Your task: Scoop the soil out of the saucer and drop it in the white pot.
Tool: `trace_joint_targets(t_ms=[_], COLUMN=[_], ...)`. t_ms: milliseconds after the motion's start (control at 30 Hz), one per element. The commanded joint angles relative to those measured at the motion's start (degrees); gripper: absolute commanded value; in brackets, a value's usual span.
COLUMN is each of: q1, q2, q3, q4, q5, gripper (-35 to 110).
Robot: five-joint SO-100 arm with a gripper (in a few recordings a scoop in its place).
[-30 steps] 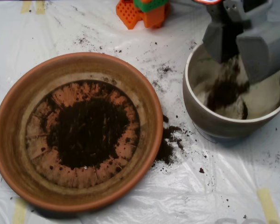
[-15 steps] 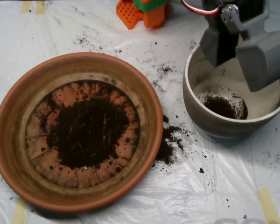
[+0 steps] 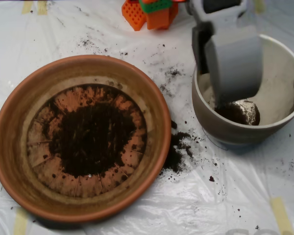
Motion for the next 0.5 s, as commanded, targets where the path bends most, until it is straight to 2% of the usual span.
trace_joint_targets(t_ms=[0,133,467], q1=[6.15,13.54,27.16], q2=[1.67,2.72,3.34], q3=[-4.75,0.26,24.43], q4=[0.79,-0.88,-13.89], q5=[0.88,1.23,-1.05], gripper=[32,35,38])
